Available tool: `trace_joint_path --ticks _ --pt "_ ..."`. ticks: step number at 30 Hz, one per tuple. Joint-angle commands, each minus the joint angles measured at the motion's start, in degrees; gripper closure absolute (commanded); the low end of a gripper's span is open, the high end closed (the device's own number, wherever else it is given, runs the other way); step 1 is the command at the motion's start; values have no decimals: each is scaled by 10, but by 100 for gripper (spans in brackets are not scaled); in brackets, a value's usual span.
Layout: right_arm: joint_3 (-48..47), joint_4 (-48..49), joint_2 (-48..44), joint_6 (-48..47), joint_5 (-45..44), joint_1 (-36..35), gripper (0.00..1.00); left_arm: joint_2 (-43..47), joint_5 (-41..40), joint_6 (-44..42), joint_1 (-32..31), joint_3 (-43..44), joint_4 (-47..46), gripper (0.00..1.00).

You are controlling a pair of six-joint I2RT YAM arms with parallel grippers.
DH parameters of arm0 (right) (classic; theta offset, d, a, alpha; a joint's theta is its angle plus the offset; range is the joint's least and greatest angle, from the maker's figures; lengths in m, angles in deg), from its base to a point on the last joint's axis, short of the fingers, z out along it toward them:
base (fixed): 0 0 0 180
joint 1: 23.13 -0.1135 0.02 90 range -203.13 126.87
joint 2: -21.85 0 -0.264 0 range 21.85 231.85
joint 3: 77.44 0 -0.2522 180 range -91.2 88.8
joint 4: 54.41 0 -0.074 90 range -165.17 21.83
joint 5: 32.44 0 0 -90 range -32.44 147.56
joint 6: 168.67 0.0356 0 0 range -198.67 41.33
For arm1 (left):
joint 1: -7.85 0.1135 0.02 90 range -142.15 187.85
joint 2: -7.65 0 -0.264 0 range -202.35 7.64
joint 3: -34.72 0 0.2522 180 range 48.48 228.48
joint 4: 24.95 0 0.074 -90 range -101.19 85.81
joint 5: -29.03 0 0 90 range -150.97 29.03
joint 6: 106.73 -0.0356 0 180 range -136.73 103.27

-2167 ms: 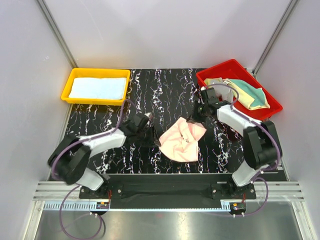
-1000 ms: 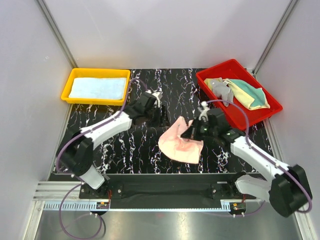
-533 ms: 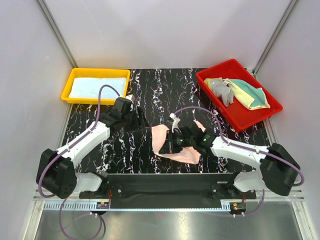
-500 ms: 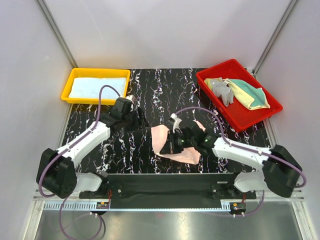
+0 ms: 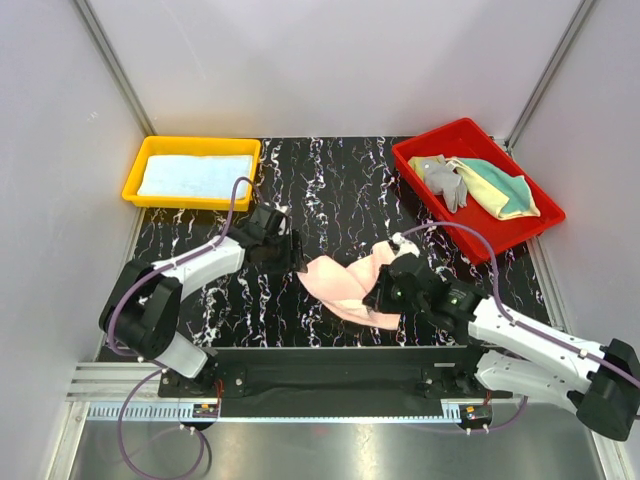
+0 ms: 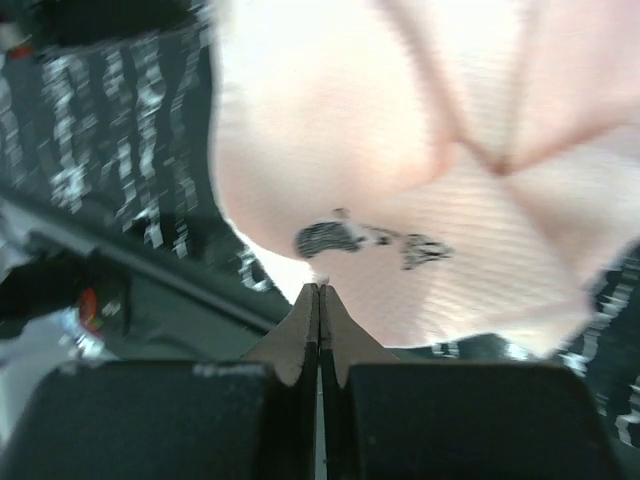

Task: Fold and stack the towels
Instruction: Flatten out the crumpled towel

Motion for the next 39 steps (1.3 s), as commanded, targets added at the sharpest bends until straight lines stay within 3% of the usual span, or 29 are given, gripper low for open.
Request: trace_joint_path --ticks 1,5,10,14,17,25,33,39 --pt "-24 -77 -14 28 -156 2 100 12 -7 -35 -6 1 -37 36" --pt "-44 -99 9 11 -184 49 100 26 -10 -64 -6 2 -35 34" --pt "-61 -71 48 -60 -140 139 100 35 -36 -156 -8 54 8 35" --pt "-71 -53 57 -100 -126 144 100 -2 -33 -230 -6 112 22 34" --pt "-66 -36 60 -110 -113 145 100 -43 3 -303 -5 161 44 31" --pt "-60 -22 90 -111 -98 164 100 -78 152 -336 46 161 34 31" --pt "-57 -11 112 -119 -77 190 100 -100 180 -401 47 196 97 32" --pt "-54 0 120 -129 -67 206 100 -186 253 -449 51 261 169 32"
